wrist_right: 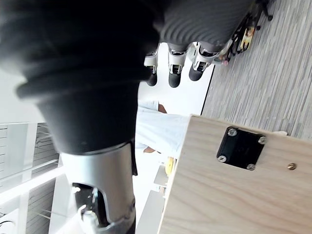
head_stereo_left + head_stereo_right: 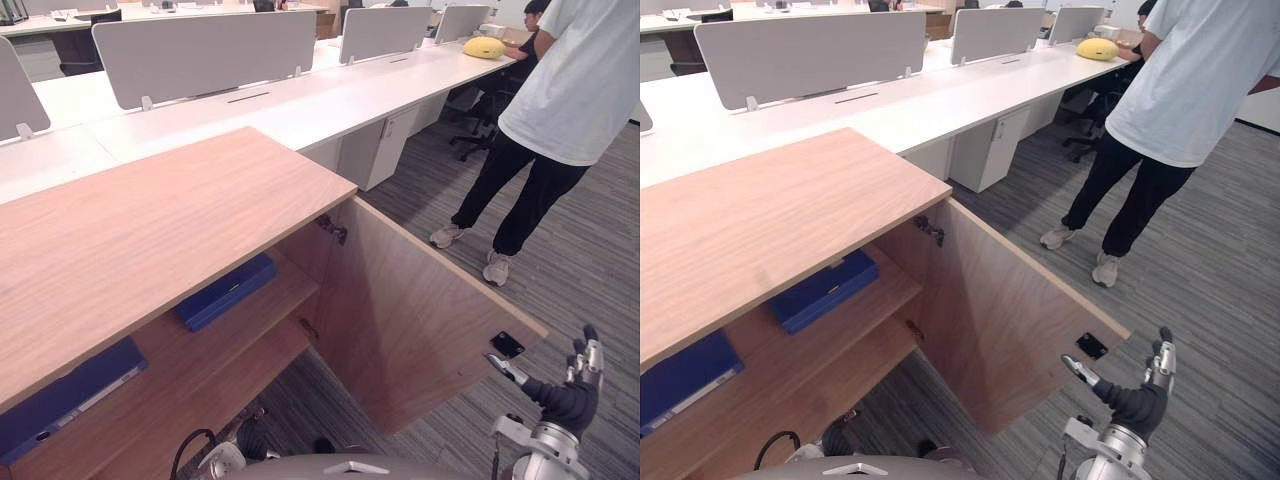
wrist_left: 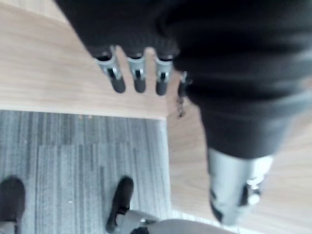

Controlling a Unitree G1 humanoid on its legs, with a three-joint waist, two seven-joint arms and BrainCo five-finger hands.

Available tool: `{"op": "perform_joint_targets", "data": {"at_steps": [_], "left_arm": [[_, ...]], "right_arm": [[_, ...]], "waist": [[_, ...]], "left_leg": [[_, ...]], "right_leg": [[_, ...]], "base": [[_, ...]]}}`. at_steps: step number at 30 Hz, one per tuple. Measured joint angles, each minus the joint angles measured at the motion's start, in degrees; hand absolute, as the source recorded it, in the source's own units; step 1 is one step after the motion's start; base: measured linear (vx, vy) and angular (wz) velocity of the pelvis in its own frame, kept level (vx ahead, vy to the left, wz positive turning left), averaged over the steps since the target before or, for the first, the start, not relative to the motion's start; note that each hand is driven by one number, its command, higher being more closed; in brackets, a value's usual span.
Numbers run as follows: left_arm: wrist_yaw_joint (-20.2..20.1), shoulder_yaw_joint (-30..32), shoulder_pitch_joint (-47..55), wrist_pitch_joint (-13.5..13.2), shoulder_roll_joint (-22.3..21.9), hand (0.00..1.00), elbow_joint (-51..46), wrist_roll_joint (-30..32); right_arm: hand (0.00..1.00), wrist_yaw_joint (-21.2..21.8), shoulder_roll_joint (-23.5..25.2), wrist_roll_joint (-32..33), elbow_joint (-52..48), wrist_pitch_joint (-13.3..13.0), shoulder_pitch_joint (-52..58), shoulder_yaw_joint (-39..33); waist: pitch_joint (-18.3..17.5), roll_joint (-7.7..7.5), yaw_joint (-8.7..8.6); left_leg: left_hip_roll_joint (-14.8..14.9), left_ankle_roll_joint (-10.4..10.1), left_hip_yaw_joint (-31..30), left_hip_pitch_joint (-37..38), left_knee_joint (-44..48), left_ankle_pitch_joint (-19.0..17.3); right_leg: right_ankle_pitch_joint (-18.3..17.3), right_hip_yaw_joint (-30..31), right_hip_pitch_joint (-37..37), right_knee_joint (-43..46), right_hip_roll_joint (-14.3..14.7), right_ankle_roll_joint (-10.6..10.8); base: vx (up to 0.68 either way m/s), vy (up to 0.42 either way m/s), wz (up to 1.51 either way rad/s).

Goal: Walk over to the cabinet, pick up the folder, carry it to the office cabinet, place the folder inside the office cabinet, then close the office cabinet door

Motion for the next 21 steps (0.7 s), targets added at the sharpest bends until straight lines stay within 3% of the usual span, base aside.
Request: {"op": "perform_joint_targets", "data": {"at_steps": [4,11,15,21], "left_arm": [[-0.1,2.0,0.5,0.4,0.0,0.00,-0.1,-1.0],[-1.3,5.2,0.5,0.5,0.5,0.00,-1.0,-1.1],[-1.8,6.5,0.8,0.5,1.3,0.00,-1.0,-2.0],[-2.5,7.4,1.0,0.5,2.5,0.00,-1.0,-3.3]], "right_arm": [[0.00,-1.6,0.4,1.1,6.1,0.2,-4.6,-5.3],[0.00,-1.5,0.3,9.2,18.2,0.6,-13.2,-15.6],[0.00,-1.4,-2.7,13.4,24.7,0.6,-19.4,-19.5],[0.00,-0.2,-9.9,17.4,33.7,0.7,-26.7,-22.6]], "waist": [[0.2,0.20,0.17],[1.8,1.24,0.38],[2.6,1.95,1.16],[3.8,4.44,1.63]], "left_leg": [[0.0,0.0,0.0,0.0,0.0,-0.2],[0.0,0.0,-0.7,0.9,0.0,-0.7],[0.0,-0.1,-1.1,0.6,0.0,-1.1],[0.3,0.2,-2.1,-0.1,0.4,-0.9]], "right_leg": [[0.0,0.0,0.0,-0.1,0.0,-0.1],[-0.6,-1.4,1.9,-1.1,-0.1,-1.1],[-0.8,-1.7,2.1,-1.8,-0.1,-1.5],[-0.8,-3.5,1.8,-2.5,-0.1,-1.4]], "base": [[0.01,-0.005,0.02],[0.00,-0.018,0.04],[-0.01,-0.018,0.05],[0.04,-0.014,0.10]]}}
